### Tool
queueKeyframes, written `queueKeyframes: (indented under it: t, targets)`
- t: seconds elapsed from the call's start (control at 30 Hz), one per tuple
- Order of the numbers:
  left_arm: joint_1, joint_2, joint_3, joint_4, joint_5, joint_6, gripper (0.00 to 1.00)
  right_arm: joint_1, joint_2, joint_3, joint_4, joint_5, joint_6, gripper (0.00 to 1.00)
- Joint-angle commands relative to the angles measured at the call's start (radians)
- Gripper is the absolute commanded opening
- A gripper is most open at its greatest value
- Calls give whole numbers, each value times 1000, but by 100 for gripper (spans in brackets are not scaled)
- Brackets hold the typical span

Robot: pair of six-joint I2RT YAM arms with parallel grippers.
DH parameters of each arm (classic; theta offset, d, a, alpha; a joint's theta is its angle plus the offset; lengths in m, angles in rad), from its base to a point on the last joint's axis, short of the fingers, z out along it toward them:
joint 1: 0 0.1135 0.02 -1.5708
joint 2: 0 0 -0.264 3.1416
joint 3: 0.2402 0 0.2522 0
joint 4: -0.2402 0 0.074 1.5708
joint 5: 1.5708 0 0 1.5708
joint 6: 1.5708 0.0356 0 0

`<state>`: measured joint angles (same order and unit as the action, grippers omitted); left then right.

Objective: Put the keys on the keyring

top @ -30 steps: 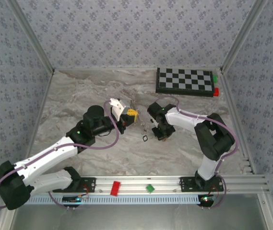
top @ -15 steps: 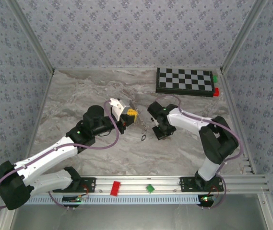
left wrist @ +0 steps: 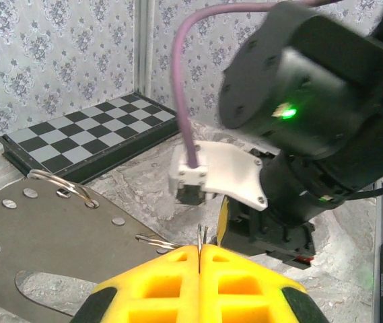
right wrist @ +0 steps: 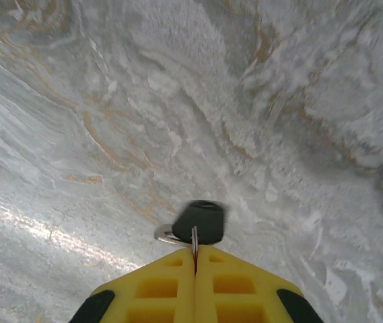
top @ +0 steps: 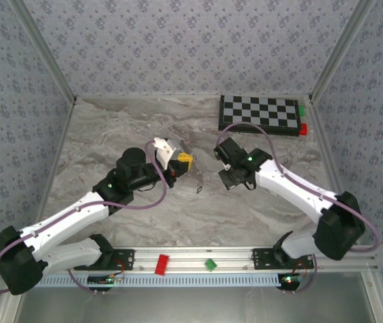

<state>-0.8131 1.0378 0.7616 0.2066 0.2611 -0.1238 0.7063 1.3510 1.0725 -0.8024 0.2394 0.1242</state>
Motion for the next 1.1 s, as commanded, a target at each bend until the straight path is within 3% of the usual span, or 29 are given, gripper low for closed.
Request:
queueKeyframes:
  t: [0.0, 0.33, 0.53, 1.07]
  targets:
    - [7, -18, 1, 50, 6, -5, 0, 7, -132, -71, 126, 33, -61, 0]
    - [6, 3, 1, 67, -12, 13, 0, -8, -491, -310, 544, -126, -207, 0]
    - [-3, 8, 24, 39, 11, 46, 0, -24, -635, -397, 728, -315, -312, 0]
    - [-47, 59, 149, -54, 170, 205, 0, -63, -682, -360, 742, -550, -356, 0]
